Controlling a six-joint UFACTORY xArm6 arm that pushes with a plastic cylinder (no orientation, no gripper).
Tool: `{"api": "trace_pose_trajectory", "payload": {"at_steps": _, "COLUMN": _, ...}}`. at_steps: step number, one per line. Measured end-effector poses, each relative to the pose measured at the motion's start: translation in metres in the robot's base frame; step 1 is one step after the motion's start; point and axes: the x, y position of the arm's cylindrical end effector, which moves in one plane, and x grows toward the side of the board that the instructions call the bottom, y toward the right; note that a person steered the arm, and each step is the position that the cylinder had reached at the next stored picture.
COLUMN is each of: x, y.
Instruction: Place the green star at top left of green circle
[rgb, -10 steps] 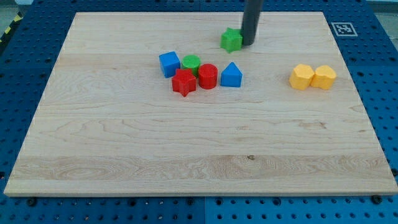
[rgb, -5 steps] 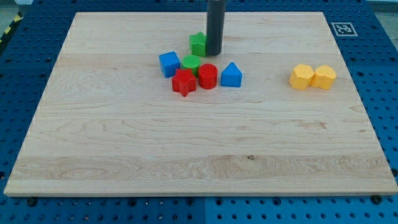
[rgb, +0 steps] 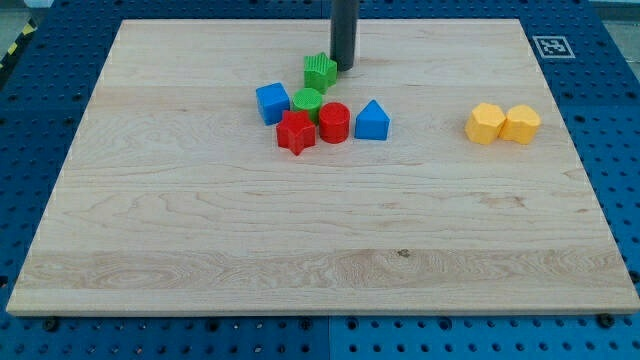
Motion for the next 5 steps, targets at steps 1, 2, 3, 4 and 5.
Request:
{"api": "trace_pose_trajectory", "payload": {"at_steps": 1, "x": 0.01, "y": -0.016}}
{"api": "trace_pose_trajectory", "payload": {"at_steps": 2, "x": 0.001, "y": -0.017}}
{"api": "trace_pose_trajectory", "payload": {"at_steps": 3, "x": -0.009, "y": -0.017}}
{"api": "trace_pose_trajectory", "payload": {"at_steps": 4, "x": -0.009, "y": -0.025}}
{"api": "trace_pose_trajectory", "payload": {"at_steps": 5, "x": -0.004, "y": -0.031}}
